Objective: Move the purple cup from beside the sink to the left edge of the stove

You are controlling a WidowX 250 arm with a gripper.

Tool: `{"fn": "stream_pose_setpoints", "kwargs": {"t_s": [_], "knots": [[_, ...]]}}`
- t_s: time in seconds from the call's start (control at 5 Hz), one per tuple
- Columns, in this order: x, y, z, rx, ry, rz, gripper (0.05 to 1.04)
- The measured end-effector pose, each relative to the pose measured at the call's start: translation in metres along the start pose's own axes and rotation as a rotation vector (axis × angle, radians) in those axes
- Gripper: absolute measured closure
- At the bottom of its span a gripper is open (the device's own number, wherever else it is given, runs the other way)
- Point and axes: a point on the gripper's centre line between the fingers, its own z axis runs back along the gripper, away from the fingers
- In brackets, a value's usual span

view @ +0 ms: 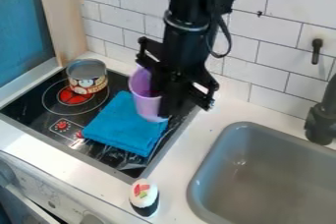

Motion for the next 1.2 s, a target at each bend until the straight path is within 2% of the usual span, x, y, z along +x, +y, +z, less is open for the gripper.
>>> {"fn": "stream_pose_setpoints", "kwargs": {"t_s": [0.2, 0.4, 0.6, 0.8, 1.2], "knots": [[-0.025, 0.033, -0.006, -0.013, 0.068, 0.125, 0.971], [-0.047, 0.057, -0.014, -0.048, 0.105, 0.235, 0.972], [-0.059, 0.082, -0.023, -0.078, 0.1, 0.312, 0.972], [-0.068, 0.11, -0.029, -0.082, 0.076, 0.378, 0.971], [-0.078, 0.165, -0.044, -0.096, 0.09, 0.455, 0.971]]}}
